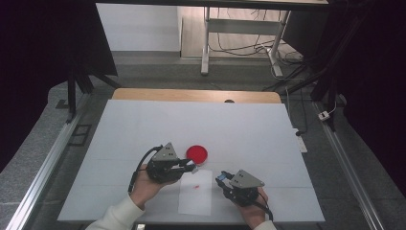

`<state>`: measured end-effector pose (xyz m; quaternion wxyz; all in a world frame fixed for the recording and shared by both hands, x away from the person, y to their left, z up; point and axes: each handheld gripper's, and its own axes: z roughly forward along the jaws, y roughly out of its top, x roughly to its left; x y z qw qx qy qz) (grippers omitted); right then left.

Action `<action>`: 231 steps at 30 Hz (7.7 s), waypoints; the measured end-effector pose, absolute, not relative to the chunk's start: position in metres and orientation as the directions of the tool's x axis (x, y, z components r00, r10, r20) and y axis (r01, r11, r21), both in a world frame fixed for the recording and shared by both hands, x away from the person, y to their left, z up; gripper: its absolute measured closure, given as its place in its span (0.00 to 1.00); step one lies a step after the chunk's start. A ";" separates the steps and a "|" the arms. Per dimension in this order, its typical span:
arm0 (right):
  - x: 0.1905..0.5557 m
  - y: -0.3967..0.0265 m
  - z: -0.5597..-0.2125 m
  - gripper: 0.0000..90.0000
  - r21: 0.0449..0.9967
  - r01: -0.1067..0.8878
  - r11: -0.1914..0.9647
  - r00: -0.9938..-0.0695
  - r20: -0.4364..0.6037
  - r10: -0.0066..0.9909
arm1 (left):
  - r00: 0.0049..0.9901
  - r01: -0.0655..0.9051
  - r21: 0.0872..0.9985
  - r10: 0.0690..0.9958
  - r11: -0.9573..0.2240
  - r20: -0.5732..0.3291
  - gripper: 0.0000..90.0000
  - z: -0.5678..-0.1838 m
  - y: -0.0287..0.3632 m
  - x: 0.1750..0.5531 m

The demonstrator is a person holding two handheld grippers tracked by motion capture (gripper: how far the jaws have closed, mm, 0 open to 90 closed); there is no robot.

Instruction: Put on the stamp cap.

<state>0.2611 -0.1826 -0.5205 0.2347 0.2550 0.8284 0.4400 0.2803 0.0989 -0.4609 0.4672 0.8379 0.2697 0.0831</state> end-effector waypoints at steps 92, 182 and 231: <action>0.266 -0.113 -0.527 0.71 0.866 0.211 0.454 -0.772 -0.138 0.621 | 0.832 0.379 0.833 0.543 -0.403 -0.116 0.84 -0.469 0.088 0.275; 0.261 -0.112 -0.531 0.72 0.849 0.174 0.499 -0.750 -0.214 0.626 | 0.820 0.409 0.812 0.559 -0.418 -0.125 0.84 -0.475 0.084 0.276; 0.253 -0.114 -0.530 0.72 0.850 0.052 0.525 -0.727 -0.328 0.603 | 0.812 0.485 0.792 0.527 -0.370 -0.251 0.85 -0.472 0.093 0.282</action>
